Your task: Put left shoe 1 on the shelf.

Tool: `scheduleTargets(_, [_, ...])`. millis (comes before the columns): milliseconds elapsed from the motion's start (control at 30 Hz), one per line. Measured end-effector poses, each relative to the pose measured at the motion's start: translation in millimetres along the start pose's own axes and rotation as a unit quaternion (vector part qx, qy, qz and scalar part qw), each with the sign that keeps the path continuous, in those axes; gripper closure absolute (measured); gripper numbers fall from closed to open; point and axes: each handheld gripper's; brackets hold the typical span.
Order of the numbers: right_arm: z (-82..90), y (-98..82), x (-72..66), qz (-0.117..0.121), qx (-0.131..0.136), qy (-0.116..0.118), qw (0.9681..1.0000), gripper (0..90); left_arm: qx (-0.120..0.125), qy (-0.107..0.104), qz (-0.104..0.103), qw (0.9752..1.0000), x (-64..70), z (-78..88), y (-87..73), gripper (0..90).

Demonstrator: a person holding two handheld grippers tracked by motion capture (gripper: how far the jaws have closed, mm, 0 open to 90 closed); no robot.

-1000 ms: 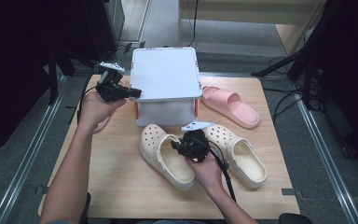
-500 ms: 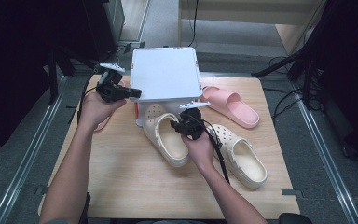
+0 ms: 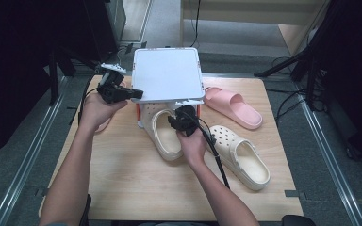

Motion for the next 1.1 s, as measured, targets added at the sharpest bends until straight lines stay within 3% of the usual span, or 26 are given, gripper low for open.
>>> scheduleTargets(133, [3.1, -2.4, 1.3, -0.005, -0.006, 0.030, 0.9995, 70.0, 0.000, 0.000, -0.001, 1.0000, -0.2, 0.1, -0.1, 89.9])
scheduleTargets(300, [13.2, -3.5, -0.3, 0.013, -0.008, 0.042, 0.9990, 61.3, 0.000, 0.000, -0.001, 1.0000, -0.5, 0.4, -0.2, 89.9])
scheduleTargets(433, [27.4, -5.3, -1.5, 0.032, -0.001, 0.045, 0.9985, 59.2, 0.000, 0.002, -0.001, 1.0000, -0.3, 0.2, 0.0, 89.8])
scheduleTargets(767, [59.9, -10.0, 0.5, 0.041, 0.002, 0.068, 0.9968, 59.3, -0.001, 0.003, 0.000, 1.0000, 0.1, 0.4, 0.0, 89.8])
scheduleTargets(900, [68.3, -16.5, 3.2, 0.039, -0.003, 0.082, 0.9959, 67.6, -0.001, 0.002, 0.000, 1.0000, -0.2, 0.3, 0.0, 89.8])
scheduleTargets(1000, [74.2, -25.4, 4.3, 0.044, -0.013, 0.112, 0.9926, 81.7, -0.001, 0.002, 0.000, 1.0000, 0.0, 0.2, 0.0, 89.8])
scheduleTargets(1100, [78.1, -32.1, 3.9, 0.050, -0.016, 0.126, 0.9907, 86.7, -0.001, 0.005, 0.001, 1.0000, 0.6, 0.2, 0.2, 89.9])
Point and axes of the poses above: each handheld gripper's, and its own axes: z roughly backward along the jaws, y roughly out of its top, x roughly to its right, and after that the axes turned 12 degrees about -z, right-handed
